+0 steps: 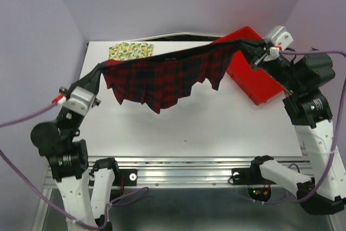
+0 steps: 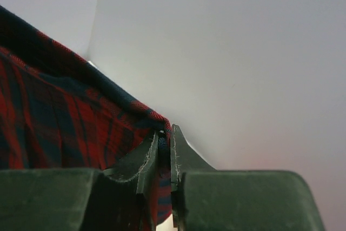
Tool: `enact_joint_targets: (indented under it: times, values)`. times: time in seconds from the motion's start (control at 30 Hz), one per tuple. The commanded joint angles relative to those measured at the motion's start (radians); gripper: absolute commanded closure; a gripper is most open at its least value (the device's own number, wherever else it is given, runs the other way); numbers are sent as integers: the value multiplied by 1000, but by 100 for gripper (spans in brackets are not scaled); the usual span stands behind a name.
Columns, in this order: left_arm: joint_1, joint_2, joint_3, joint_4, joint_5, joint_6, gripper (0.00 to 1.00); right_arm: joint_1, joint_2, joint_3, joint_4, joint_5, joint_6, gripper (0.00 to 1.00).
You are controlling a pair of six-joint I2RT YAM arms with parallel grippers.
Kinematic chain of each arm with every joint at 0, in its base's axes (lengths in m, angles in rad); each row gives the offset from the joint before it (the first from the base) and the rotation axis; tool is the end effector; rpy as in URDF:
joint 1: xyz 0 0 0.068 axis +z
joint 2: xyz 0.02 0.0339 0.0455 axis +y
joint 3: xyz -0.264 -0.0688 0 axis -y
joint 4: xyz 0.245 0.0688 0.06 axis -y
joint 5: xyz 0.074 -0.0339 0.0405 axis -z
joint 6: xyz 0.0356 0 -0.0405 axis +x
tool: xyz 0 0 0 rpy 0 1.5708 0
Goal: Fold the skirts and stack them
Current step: Fold the skirt
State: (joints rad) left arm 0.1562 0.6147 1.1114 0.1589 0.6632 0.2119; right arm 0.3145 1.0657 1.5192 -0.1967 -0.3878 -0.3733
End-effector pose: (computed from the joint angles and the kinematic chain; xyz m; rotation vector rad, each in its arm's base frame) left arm 0.0746 -0.0104 0.4975 0.6371 0.8593 0.0290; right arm 0.1762 0.0715 0.5330 -0.7470 1.1080 0.2048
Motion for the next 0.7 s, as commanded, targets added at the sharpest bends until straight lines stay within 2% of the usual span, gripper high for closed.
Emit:
enact_joint_targets:
  times: [0.0,0.13,0.33,0.43,0.53,0.6,0.63,0.67]
  values:
    - [14,-142,-30,-59,-76,26,100,-37,-122,-42,-56,43,-38,99]
    - [16,-265,-56,-156,-71,66,100,-37,-206,-50,-173,33,-3,99]
    - [14,-225,-94,-277,-106,55,100,-37,-182,-125,-233,44,25,99]
    - [16,-152,-148,-268,-93,67,100,-37,-92,-211,-195,76,45,99]
    - [14,-38,-238,-228,-85,82,100,-37,77,-272,-136,154,53,99]
    - [8,80,-272,-168,-88,101,100,-37,234,-287,-75,165,57,99]
    - [0,126,-291,-141,-138,106,100,-37,297,-278,-64,167,82,99]
    - [-13,236,-295,-113,-172,118,100,-37,362,-263,-34,176,86,99]
